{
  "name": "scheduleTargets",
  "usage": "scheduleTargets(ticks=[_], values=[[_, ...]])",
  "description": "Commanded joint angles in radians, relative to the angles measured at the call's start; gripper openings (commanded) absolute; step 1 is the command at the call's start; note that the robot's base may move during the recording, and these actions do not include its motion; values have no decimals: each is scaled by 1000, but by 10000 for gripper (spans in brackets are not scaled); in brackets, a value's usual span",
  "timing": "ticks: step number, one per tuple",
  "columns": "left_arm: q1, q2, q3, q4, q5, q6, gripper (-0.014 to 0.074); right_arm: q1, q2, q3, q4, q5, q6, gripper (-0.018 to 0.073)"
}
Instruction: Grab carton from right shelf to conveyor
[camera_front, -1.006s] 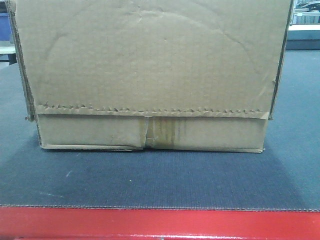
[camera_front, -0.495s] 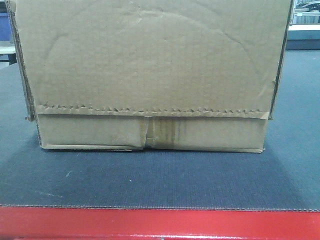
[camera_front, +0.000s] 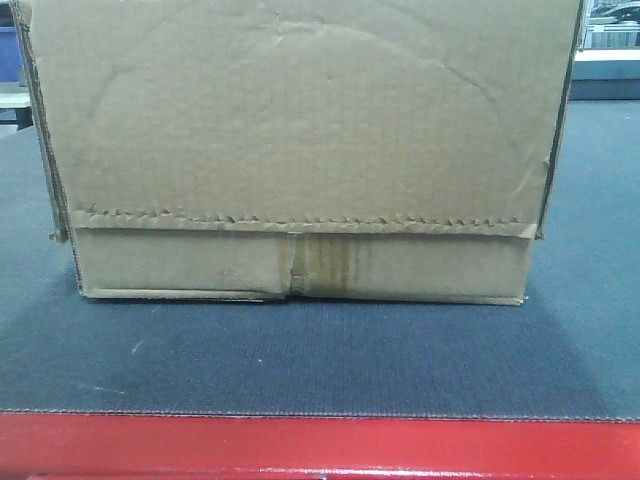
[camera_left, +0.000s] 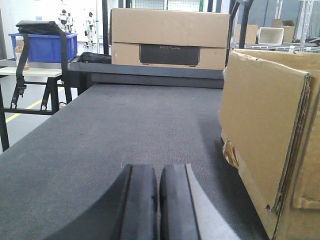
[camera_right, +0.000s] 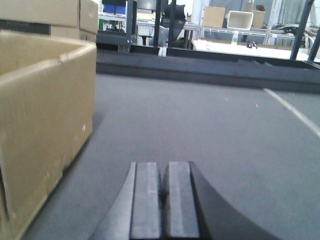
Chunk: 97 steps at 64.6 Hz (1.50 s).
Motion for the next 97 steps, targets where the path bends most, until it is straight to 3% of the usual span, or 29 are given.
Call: scheduleTargets(ticks=[1,27,97], values=[[1,-6,-1,-4,-19,2,15,-6,-45,70,6,-50,-10,-78],[1,-6,-1,-4,-19,2,15,-53,-117,136,19,-50,-10,-78],[1,-6,-1,-4,-19,2,15,-53,-117,136,19,-55,-10,-78]])
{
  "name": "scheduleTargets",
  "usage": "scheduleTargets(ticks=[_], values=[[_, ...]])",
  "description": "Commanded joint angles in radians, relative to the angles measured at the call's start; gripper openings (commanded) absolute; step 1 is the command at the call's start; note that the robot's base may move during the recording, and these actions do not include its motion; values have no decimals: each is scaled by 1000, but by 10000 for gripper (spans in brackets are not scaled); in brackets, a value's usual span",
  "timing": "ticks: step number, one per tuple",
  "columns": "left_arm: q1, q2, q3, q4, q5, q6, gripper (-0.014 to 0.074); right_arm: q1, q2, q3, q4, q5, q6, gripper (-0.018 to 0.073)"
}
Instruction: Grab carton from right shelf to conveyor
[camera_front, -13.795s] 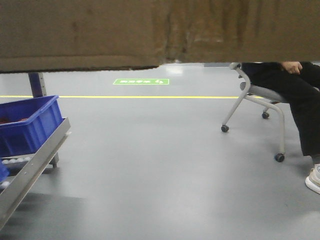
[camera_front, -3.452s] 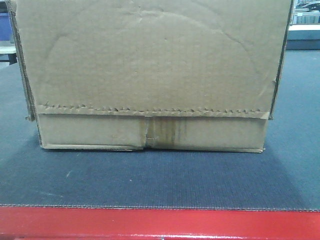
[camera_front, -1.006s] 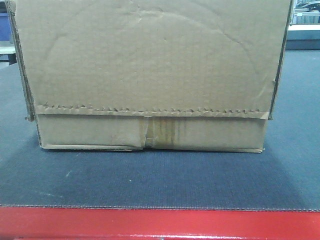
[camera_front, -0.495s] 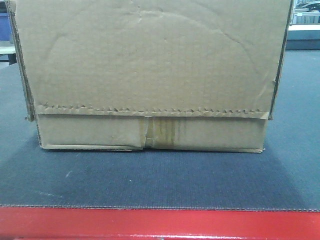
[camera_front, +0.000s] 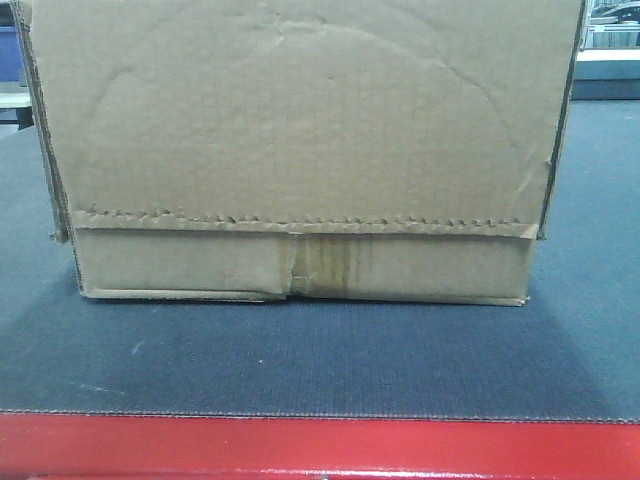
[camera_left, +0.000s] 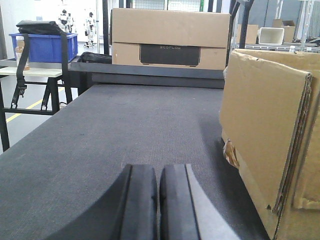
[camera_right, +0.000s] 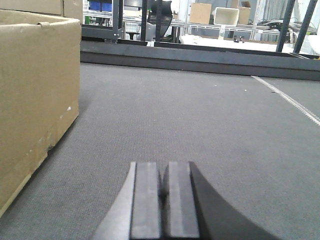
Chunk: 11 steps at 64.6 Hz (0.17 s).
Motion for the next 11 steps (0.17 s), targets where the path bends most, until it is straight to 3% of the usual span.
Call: scheduleTargets(ticks=[1,11], values=[[1,-6,-3,-4,-17,2,15,-6,-5,0,5,-27,-6,-78],[1,-6,-3,-4,-17,2,15,-6,-5,0,5,-27,-6,-78]])
